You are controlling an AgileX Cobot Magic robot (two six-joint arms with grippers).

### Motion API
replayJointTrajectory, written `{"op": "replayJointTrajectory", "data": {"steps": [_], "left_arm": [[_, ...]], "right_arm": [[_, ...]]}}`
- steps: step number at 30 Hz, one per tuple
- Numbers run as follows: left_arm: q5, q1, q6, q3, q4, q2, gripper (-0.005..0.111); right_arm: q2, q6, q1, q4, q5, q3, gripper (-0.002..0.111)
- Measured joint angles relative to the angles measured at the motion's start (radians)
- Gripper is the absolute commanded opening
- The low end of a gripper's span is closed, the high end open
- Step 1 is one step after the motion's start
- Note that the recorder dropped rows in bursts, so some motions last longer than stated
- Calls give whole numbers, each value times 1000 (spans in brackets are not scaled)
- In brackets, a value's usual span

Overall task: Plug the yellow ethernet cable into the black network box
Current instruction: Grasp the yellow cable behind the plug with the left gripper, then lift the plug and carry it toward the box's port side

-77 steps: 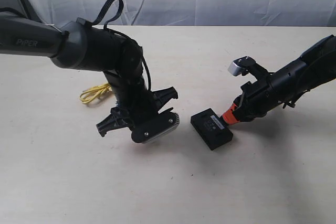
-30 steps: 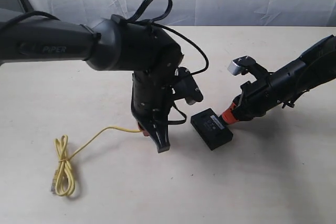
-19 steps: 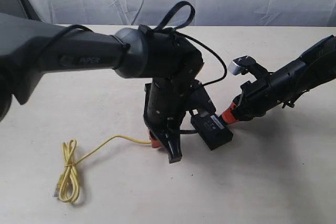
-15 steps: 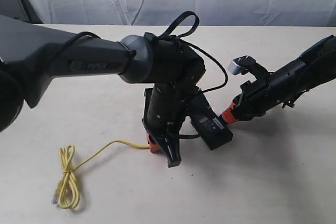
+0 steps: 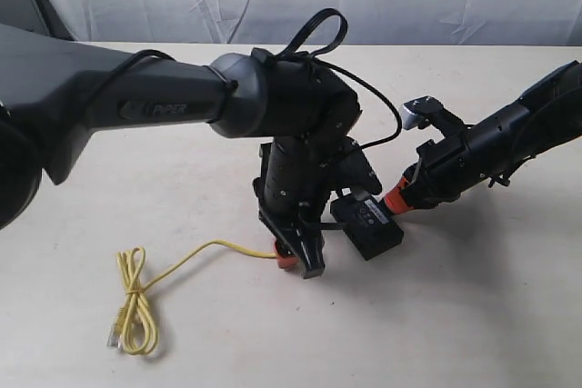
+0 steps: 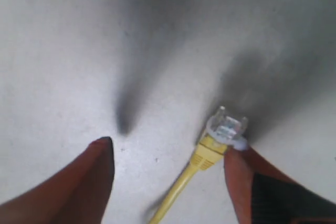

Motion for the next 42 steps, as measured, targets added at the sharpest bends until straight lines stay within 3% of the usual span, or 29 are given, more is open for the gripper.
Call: {"op": "replayJointTrajectory", "data": {"steps": [5, 10, 15, 19, 23, 27, 31, 42], "left_arm": [[29, 0, 0, -10, 27, -14, 61], [18, 29, 49, 17, -51, -104, 60], [-213, 51, 218, 237, -130, -248, 60], [-399, 90, 499, 419, -313, -307, 60], [-438, 173, 841, 529, -615, -310, 60], [-476, 226, 1032, 539, -770, -310, 60], [-529, 235, 1116, 539, -820, -310, 54], [-529, 235, 1179, 539, -869, -272, 51]], "right_arm": [[0, 0, 0, 2, -2, 0, -1], [0, 0, 0, 2, -2, 0, -1], [0, 0, 0, 2, -4, 0, -1], [0, 0, 0, 2, -4, 0, -1], [0, 0, 0, 2, -4, 0, -1], [0, 0, 0, 2, -4, 0, -1], [0, 0, 0, 6, -4, 0, -1], [0, 0, 0, 15, -8, 0, -1]]}}
